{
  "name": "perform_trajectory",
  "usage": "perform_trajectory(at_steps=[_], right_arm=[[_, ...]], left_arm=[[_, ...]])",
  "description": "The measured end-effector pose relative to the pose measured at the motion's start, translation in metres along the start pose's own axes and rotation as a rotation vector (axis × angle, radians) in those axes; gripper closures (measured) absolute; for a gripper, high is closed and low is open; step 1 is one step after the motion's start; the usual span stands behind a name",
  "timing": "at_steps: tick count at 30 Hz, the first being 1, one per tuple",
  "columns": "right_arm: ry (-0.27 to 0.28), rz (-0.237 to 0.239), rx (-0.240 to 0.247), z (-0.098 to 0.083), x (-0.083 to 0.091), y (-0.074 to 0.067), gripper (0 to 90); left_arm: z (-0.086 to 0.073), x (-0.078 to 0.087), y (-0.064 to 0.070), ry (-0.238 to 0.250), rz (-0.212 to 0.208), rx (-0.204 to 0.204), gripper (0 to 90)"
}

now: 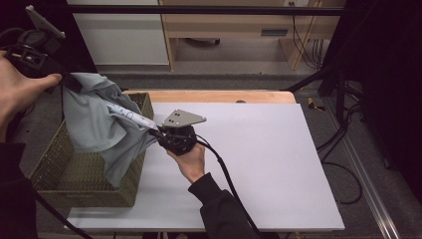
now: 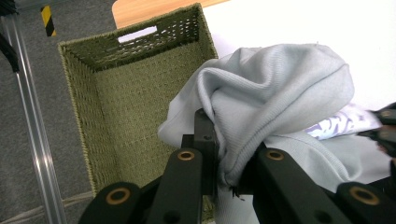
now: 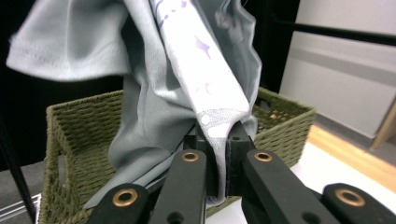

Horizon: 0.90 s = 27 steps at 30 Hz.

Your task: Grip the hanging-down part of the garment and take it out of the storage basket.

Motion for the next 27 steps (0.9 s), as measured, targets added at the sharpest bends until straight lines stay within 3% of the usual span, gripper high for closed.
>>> perform_trajectory(at_steps=[12, 24, 27], right_arm=[[0.077, -0.099, 0.034, 0.036, 0.044, 0.021, 88.8], [0.180, -0.208, 0.058, 0.053, 0.063, 0.025, 88.8], [0.174, -0.199, 0.057, 0.054, 0.063, 0.024, 88.8]], left_arm=[[0.008, -0.004, 0.017, 0.007, -0.038, -0.026, 82.8], [0.012, -0.004, 0.027, 0.017, -0.052, -0.044, 82.7], [0.012, -0.003, 0.027, 0.016, -0.049, -0.041, 82.8]])
Point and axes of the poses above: each handheld gripper's, and its own axes: x roughly backward along the jaws, z roughly out of its top, y roughly to its right, the point moved 4 cm from there along -x, roughly forward along the jaws, and after that the axes turned 1 degree about -y, right-handed, at the moved point
